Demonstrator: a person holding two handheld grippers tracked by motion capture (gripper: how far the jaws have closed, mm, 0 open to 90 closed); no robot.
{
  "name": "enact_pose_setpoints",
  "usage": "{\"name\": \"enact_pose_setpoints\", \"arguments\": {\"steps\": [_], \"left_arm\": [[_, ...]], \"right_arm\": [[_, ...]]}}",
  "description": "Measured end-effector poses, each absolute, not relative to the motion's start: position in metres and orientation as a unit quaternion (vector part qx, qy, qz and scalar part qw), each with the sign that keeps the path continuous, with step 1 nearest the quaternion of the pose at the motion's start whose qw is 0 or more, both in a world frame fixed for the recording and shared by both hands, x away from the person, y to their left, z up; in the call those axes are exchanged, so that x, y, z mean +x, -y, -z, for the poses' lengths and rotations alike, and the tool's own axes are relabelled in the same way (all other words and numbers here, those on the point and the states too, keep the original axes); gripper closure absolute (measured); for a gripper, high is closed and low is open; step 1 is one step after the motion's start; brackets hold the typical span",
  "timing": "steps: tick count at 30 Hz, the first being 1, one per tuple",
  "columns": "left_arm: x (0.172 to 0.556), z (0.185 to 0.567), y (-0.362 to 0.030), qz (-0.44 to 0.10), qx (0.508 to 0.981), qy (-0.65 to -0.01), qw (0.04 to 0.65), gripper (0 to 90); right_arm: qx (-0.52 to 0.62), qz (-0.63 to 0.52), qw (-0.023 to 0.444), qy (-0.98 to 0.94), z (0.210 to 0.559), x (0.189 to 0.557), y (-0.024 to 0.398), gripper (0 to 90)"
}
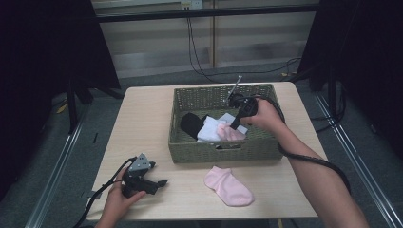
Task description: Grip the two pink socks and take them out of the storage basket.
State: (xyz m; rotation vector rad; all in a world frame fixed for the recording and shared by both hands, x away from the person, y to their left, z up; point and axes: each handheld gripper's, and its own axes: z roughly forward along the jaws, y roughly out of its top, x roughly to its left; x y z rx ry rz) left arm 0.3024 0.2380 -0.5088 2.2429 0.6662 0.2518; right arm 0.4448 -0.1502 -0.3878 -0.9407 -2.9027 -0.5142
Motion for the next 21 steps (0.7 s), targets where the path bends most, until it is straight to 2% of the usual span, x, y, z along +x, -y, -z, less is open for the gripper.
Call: {"name": "enact_pose_setpoints", "arguments": {"steps": [14,21], "left_arm": [[0.302,0.508,-0.238,-0.098,0.881,-0.261,0.382,13.5],[0.302,0.509,-0.238,-0.098,0.881,-0.262,0.383,13.5]], "right_arm": [[-0.282,0.172,0.006,0.944,0.331,0.438,0.154,88.0],[-0.276,0.169,0.006,0.946,0.320,0.435,0.152,87.9]]}}
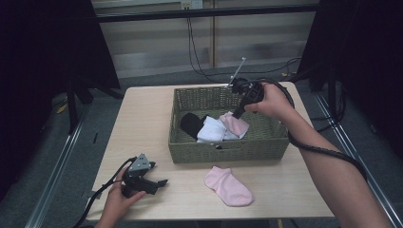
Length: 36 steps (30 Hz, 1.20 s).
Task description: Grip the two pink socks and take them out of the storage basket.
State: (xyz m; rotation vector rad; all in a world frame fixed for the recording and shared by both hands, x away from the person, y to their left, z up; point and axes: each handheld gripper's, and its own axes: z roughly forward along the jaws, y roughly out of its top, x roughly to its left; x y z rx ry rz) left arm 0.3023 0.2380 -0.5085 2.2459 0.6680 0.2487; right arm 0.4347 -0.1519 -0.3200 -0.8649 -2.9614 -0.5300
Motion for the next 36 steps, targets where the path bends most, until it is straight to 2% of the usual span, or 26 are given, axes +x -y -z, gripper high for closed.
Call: {"name": "enact_pose_setpoints", "arguments": {"steps": [17,36], "left_arm": [[0.302,0.509,-0.238,-0.097,0.881,-0.262,0.383,13.4],[0.302,0.508,-0.238,-0.098,0.881,-0.262,0.383,13.5]], "right_arm": [[-0.257,0.189,0.005,0.948,0.279,0.418,0.157,87.9],[-0.215,0.202,-0.007,0.955,0.226,0.378,0.155,87.7]]}}
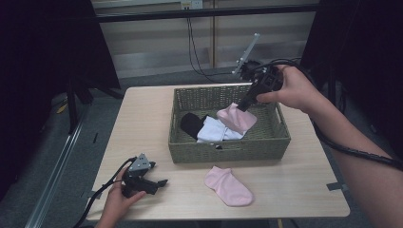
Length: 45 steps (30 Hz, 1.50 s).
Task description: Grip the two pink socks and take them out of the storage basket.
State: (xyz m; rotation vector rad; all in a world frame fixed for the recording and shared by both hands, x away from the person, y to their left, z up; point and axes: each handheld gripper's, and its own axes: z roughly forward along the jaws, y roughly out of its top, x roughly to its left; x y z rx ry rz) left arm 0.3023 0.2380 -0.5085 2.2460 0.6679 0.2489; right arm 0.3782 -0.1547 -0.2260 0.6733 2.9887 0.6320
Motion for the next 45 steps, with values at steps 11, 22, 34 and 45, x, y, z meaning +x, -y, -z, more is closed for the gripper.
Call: {"name": "enact_pose_setpoints", "arguments": {"steps": [11,22,34,45], "left_arm": [[0.302,0.508,-0.238,-0.098,0.881,-0.262,0.382,13.5],[0.302,0.508,-0.238,-0.098,0.881,-0.262,0.382,13.5],[0.302,0.509,-0.238,-0.098,0.881,-0.262,0.383,13.5],[0.302,0.509,-0.238,-0.098,0.880,-0.262,0.384,13.5]], "right_arm": [[0.170,-0.218,0.000,-0.961,0.212,0.344,0.149,87.6],[0.135,-0.218,-0.018,-0.966,0.219,0.321,0.143,87.2],[0.127,-0.225,-0.022,-0.966,0.233,0.315,0.141,69.1],[0.158,-0.215,-0.008,-0.964,0.248,0.321,0.149,48.6]]}}
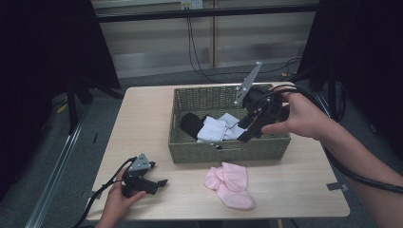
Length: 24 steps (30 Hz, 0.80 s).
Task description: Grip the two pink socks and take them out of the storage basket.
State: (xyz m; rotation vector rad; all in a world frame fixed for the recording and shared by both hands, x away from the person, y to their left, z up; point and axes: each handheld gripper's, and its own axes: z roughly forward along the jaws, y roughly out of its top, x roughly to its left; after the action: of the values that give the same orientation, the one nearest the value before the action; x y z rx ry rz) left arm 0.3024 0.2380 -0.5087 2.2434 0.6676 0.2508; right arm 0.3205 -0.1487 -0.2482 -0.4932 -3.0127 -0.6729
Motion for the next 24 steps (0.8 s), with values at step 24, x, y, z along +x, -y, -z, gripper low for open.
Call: {"name": "enact_pose_setpoints", "arguments": {"steps": [24], "left_arm": [[0.302,0.509,-0.238,-0.098,0.881,-0.261,0.382,13.5]], "right_arm": [[-0.173,0.215,-0.003,0.961,0.275,0.308,0.171,32.0]]}}
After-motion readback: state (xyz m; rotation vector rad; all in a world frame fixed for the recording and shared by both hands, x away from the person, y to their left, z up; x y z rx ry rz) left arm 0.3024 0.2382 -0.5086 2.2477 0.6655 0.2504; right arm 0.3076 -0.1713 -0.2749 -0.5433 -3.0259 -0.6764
